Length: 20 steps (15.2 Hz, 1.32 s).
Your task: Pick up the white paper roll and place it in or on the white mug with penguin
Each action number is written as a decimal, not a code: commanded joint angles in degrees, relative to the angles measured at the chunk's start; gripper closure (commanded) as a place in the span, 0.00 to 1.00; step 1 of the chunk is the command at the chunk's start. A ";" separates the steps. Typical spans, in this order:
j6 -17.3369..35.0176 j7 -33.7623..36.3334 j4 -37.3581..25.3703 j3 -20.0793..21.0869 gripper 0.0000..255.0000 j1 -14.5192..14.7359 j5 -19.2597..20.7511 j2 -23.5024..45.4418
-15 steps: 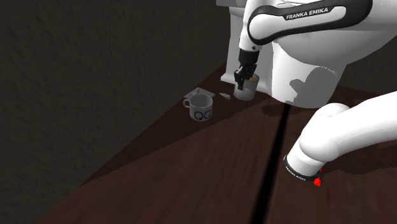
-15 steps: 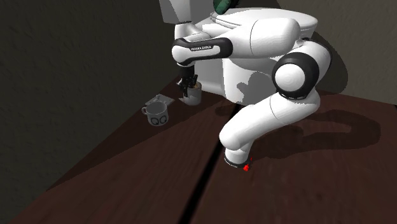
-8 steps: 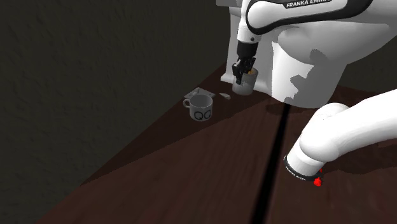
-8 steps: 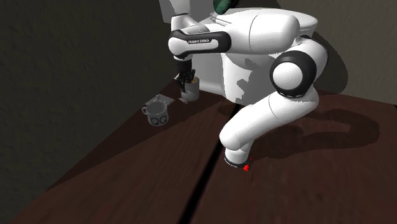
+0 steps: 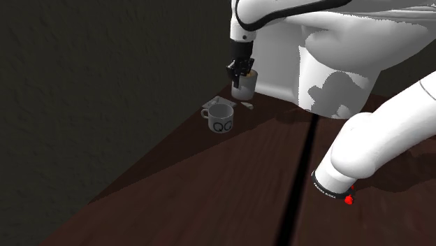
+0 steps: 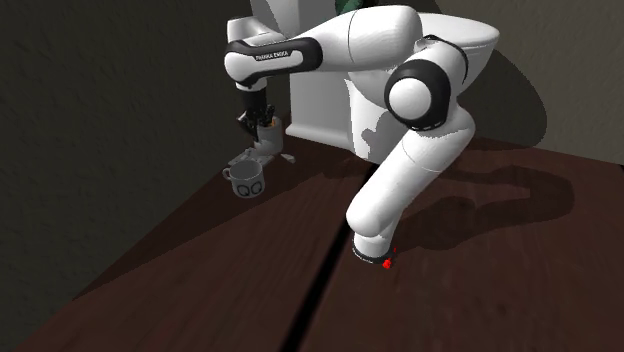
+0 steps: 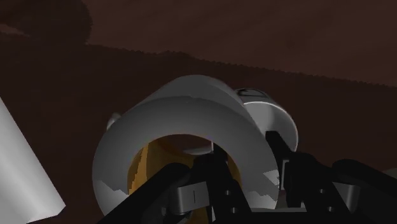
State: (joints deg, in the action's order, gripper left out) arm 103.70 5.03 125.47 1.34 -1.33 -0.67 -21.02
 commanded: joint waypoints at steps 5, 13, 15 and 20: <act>-0.81 5.31 -11.93 3.49 1.00 1.89 -0.47 11.01; 1.77 7.83 -15.61 4.90 1.00 2.88 -0.07 17.26; 3.29 7.83 -14.24 4.91 1.00 2.89 -0.06 17.42; 7.07 7.86 -11.05 4.95 1.00 2.91 0.00 18.02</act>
State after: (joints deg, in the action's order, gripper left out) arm 109.90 12.90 113.68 6.29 1.58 -0.68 -3.05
